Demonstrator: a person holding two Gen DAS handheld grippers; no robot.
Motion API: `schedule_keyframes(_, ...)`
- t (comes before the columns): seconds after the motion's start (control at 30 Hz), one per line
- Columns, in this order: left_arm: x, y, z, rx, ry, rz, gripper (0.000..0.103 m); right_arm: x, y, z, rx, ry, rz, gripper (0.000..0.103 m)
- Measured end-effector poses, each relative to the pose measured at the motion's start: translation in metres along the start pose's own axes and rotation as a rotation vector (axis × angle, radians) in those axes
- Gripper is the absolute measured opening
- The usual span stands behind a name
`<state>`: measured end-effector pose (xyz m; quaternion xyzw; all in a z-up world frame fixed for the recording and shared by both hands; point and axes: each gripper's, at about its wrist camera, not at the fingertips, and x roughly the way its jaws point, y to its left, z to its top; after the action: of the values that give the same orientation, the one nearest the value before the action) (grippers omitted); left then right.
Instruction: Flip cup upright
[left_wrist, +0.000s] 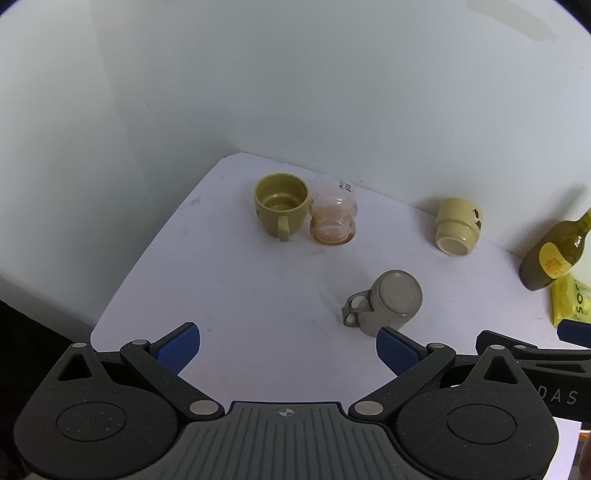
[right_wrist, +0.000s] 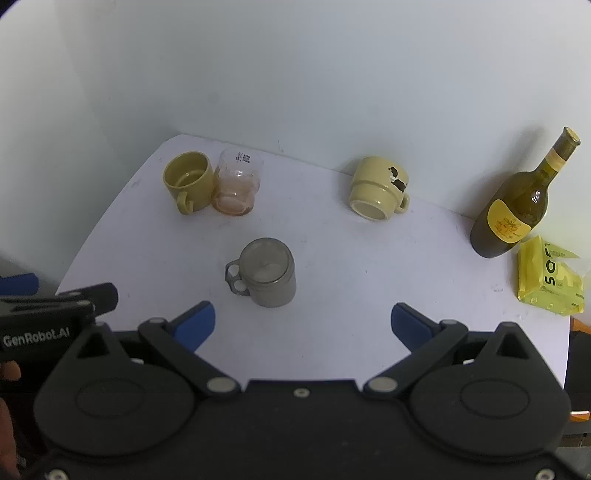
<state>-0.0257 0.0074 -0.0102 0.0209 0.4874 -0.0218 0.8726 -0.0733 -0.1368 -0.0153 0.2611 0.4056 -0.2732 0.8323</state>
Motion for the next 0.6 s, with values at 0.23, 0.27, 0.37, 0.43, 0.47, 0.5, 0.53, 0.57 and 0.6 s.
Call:
schedule_keyframes(0.23, -0.0001, 0.0004, 0.0009, 0.009, -0.001, 0.01, 0.103, 0.0005, -0.0003, -0.0002, -0.001, 0.006, 0.004, 0.102)
schedule_keyframes(0.27, 0.0001, 0.0003, 0.0009, 0.009, -0.001, 0.01, 0.103, 0.0002, -0.0002, -0.0004, -0.001, 0.006, 0.003, 0.102)
schedule_keyframes(0.37, -0.0001, -0.0001, 0.001, 0.005, 0.002, 0.007, 0.103, 0.0, -0.0004, -0.0001, -0.003, 0.007, 0.002, 0.102)
schedule_keyframes(0.43, 0.0, -0.0006, 0.0016, 0.003, 0.002, 0.007, 0.103, -0.0002, -0.0002, 0.0, -0.005, 0.007, 0.002, 0.102)
schedule_keyframes(0.47, 0.0, -0.0004, 0.002, 0.003, 0.002, 0.008, 0.103, 0.0002, -0.0004, 0.0003, -0.006, 0.007, 0.002, 0.102)
schedule_keyframes(0.5, -0.0001, 0.0, 0.0018, 0.004, 0.001, 0.008, 0.103, 0.0003, -0.0004, 0.0004, -0.006, 0.007, 0.002, 0.102)
schedule_keyframes(0.53, 0.0001, 0.0003, 0.0018, 0.004, 0.001, 0.008, 0.103, 0.0004, -0.0001, 0.0002, -0.006, 0.007, 0.001, 0.102)
schedule_keyframes(0.57, 0.0004, 0.0006, 0.002, 0.003, 0.002, 0.007, 0.103, 0.0006, -0.0002, 0.0006, -0.009, 0.006, 0.0, 0.102)
schedule_keyframes(0.6, 0.0008, 0.0017, 0.0019, 0.003, 0.002, 0.007, 0.103, 0.0009, -0.0001, 0.0006, -0.009, 0.006, 0.0, 0.102)
